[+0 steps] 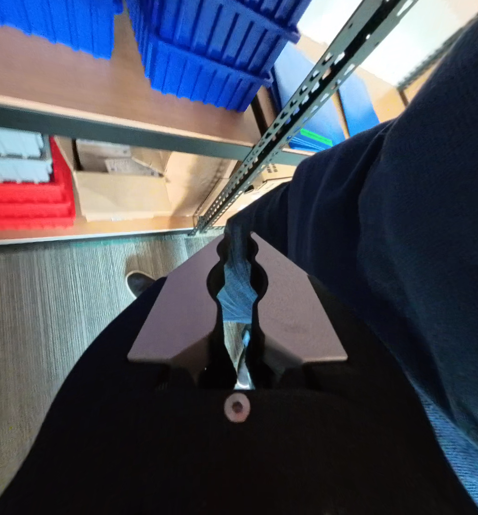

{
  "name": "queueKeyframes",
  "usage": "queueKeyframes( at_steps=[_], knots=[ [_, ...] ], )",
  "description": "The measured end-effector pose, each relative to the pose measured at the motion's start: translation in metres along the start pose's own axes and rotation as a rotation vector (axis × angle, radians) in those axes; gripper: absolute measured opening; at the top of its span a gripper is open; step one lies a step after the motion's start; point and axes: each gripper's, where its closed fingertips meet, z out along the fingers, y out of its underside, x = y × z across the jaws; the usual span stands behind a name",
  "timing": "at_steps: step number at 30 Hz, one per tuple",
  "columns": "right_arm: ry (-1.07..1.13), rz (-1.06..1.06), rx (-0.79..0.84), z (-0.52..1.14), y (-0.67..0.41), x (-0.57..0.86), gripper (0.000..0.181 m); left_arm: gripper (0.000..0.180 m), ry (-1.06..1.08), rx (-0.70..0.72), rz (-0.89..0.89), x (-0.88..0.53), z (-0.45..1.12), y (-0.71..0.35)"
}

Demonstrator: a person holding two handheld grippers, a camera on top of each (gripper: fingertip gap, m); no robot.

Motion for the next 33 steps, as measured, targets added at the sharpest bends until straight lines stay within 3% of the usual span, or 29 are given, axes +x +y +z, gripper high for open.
queueKeyframes(
  at_steps=[7, 15, 21, 24, 27, 33],
  knots=[
    [-0.432, -0.293, 0.091, 0.100, -0.061, -0.197, 0.013, 0.010, -0.442, 0.169, -0.278, 0.135, -0.109, 0.131],
    [-0.978, -0.557, 0.118, 0.146, -0.142, -0.522, 0.008, 0.006, -1.006, 0.491, -0.804, 0.382, -0.208, 0.360],
    [-1.222, -0.702, 0.020, 0.191, -0.193, -0.672, 0.007, 0.005, -1.320, 0.671, -0.877, 0.472, -0.302, 0.474],
    [-1.309, -0.717, -0.032, 0.241, -0.216, -0.742, 0.006, 0.005, -1.432, 0.748, -0.858, 0.494, -0.361, 0.526],
    [-1.411, -0.674, -0.030, 0.304, -0.255, -0.822, 0.007, 0.005, -1.479, 0.736, -0.860, 0.516, -0.418, 0.587],
    [-1.548, -0.605, 0.004, 0.449, -0.385, -0.997, 0.011, 0.005, -1.485, 0.730, -1.103, 0.599, -0.531, 0.761]
  ],
)
